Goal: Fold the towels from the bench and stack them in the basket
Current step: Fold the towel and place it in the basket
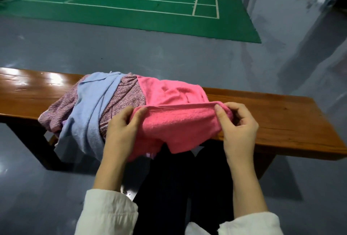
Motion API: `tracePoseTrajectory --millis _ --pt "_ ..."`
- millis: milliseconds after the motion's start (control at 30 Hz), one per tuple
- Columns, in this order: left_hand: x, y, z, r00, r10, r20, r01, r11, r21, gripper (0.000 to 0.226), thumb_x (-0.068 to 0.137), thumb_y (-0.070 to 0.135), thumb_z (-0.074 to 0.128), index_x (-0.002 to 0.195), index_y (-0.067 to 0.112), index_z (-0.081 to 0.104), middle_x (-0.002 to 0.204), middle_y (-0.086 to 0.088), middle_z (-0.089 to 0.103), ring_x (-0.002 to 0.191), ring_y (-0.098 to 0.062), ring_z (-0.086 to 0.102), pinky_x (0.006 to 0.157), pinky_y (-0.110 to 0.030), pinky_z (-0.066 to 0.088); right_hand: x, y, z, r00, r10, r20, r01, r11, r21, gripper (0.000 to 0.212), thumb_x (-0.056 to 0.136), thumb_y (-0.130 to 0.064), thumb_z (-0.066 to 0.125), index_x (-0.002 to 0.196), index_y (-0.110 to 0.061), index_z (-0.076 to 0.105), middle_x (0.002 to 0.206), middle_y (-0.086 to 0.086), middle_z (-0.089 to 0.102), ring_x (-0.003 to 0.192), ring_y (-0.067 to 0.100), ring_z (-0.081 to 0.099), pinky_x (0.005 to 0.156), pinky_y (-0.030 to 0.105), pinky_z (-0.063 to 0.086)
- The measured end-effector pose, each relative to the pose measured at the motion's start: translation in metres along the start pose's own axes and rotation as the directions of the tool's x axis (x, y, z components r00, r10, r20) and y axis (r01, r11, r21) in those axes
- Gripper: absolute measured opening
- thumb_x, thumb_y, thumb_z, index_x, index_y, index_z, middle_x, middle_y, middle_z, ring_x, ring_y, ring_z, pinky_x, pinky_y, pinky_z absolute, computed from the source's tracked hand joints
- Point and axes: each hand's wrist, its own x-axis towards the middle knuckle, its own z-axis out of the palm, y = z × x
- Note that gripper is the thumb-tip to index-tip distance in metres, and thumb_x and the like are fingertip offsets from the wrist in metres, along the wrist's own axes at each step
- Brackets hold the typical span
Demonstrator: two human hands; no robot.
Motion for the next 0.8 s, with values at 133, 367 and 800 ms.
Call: tracePoseTrajectory --millis 133,367,800 --pt "0.003 0.019 0.006 0.996 0.088 0.021 -0.089 0.994 0.062 0.031 0.093 0.035 0.05 0.072 0.012 0.053 0.07 0.005 0.055 0.068 -0.014 0.047 0.07 -0.031 0.037 -0.004 -0.01 0.004 0.988 -0.031 0.152 0.032 0.999 -0.002 0.022 0.082 -0.002 0.071 0.079 -0.022 0.063 0.074 -0.01 0.062 0.072 0.002 0.055 0.069 0.018 0.045" --pt "-0.014 0.043 0.036 0.925 0.22 0.309 -0.209 0.976 -0.068 0.023 0.083 0.022 0.068 0.105 0.028 0.062 0.099 0.014 0.06 0.091 0.015 0.052 0.083 -0.004 0.035 -0.01 -0.008 0.03 0.883 -0.038 0.468 0.114 0.984 -0.134 0.02 0.074 -0.014 0.062 0.076 -0.034 0.057 0.073 -0.016 0.062 0.071 -0.005 0.055 0.067 0.009 0.039" --pt "0.011 0.02 0.04 0.943 0.237 0.233 -0.263 0.961 0.085 0.023 0.071 0.045 0.068 0.082 0.025 0.072 0.075 0.013 0.069 0.072 -0.001 0.06 0.068 -0.013 0.042 0.022 0.018 -0.001 0.835 0.152 0.529 0.029 0.948 -0.317 0.027 0.075 -0.031 0.079 0.057 -0.022 0.062 0.055 -0.013 0.052 0.058 -0.001 0.043 0.058 0.022 0.035"
